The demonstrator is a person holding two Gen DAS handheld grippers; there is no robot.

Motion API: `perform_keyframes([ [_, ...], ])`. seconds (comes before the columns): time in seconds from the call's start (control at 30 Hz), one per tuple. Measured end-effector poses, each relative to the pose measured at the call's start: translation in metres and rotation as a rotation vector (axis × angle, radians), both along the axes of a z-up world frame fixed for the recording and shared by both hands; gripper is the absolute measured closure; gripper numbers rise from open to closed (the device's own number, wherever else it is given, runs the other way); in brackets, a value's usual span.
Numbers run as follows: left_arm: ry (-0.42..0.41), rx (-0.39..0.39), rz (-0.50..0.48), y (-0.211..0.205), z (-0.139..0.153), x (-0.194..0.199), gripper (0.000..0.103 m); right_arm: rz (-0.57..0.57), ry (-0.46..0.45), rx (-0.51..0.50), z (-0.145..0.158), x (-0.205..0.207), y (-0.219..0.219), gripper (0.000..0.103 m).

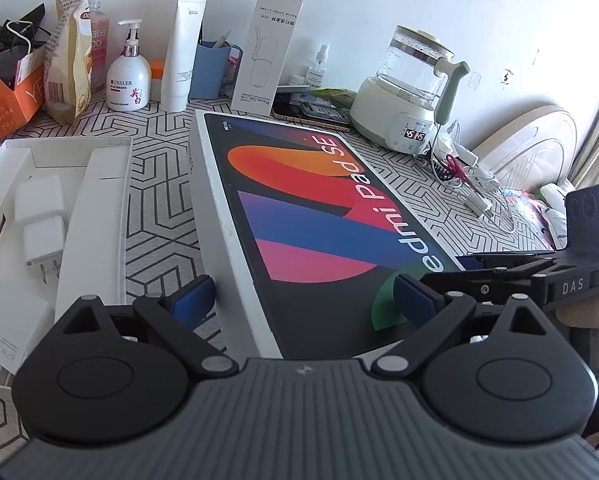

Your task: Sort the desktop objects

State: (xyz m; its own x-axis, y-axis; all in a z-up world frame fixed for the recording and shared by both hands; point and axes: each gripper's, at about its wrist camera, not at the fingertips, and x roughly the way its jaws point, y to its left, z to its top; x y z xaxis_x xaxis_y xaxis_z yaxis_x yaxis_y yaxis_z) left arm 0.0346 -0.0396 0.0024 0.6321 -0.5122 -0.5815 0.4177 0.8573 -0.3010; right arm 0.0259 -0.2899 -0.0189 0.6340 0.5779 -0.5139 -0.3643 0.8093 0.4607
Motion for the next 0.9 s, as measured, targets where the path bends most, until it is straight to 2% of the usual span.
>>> perform_keyframes([
  [0.2,-0.016,-0.007,0.025,0.017,0.004,-0.008,0.007,0.040,-0.005,-0.014,0.007,0.004,0.015,0.010],
  [0.53,-0.068,-0.042,0.122,0.064,0.012,-0.021,0.005,0.119,-0.034,-0.015,0.023,0.017,0.057,0.010],
  [0.77,-0.060,-0.067,0.230,0.111,-0.004,-0.025,0.004,0.219,-0.014,-0.025,0.020,0.033,0.104,0.010],
  [0.9,-0.079,-0.051,0.268,0.131,-0.006,-0.027,0.004,0.265,-0.004,-0.022,0.016,0.041,0.129,0.010],
])
